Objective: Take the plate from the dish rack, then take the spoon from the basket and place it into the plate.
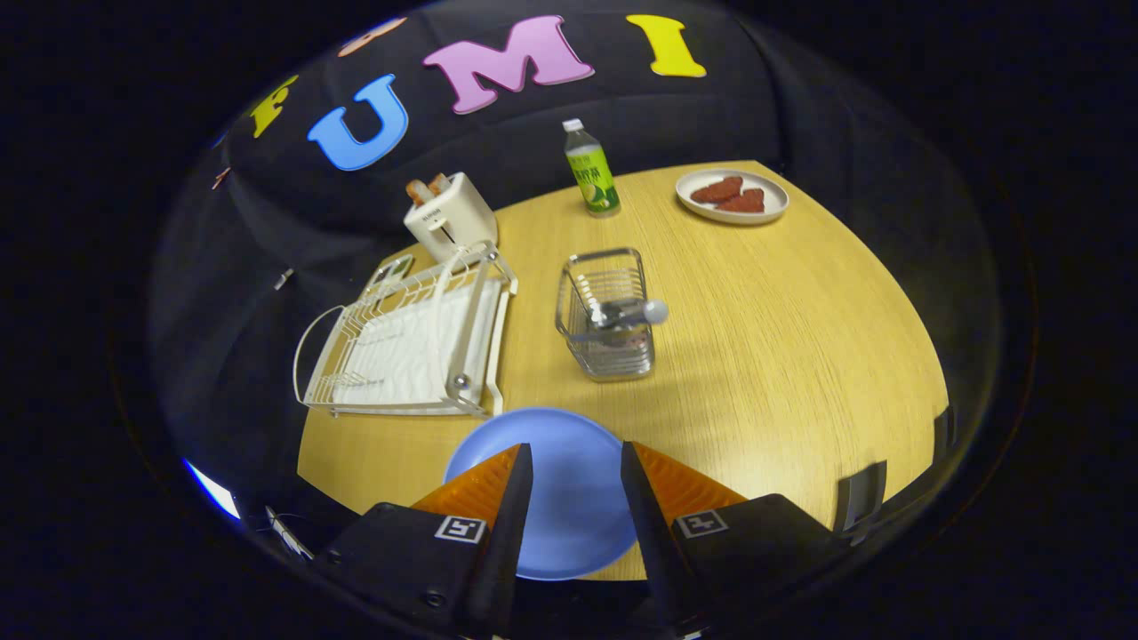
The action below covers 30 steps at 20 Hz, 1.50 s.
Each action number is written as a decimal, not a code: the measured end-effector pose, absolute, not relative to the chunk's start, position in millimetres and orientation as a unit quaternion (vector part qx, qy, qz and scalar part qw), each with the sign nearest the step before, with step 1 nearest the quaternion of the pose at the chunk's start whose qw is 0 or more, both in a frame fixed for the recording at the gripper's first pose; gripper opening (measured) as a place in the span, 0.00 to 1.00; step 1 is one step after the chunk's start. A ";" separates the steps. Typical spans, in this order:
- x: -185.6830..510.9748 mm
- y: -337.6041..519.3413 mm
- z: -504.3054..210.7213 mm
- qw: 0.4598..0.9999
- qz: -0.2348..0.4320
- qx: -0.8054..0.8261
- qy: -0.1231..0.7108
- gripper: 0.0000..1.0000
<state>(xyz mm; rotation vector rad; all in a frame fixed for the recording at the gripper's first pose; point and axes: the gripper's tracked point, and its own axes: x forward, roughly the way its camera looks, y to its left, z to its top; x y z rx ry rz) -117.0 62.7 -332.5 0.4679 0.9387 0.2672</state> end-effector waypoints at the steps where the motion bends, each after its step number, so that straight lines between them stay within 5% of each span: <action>1: -106.6 63.1 -317.5 0.868 0.136 0.218 0.425 0.65; 7: -49.1 32.0 -300.1 0.913 0.117 0.125 0.371 0.87; 13: -37.6 22.2 -349.6 0.894 0.115 0.078 0.426 0.89; 15: -39.0 23.7 -362.2 0.887 0.121 0.069 0.440 0.76; 18: -37.8 24.6 -373.9 0.882 0.115 0.073 0.451 0.36; 20: -37.1 25.4 -377.8 0.879 0.110 0.086 0.455 0.22; 25: -38.0 23.6 -369.2 0.882 0.106 0.097 0.448 0.11; 30: -43.1 11.6 -337.7 0.889 0.096 0.127 0.428 0.11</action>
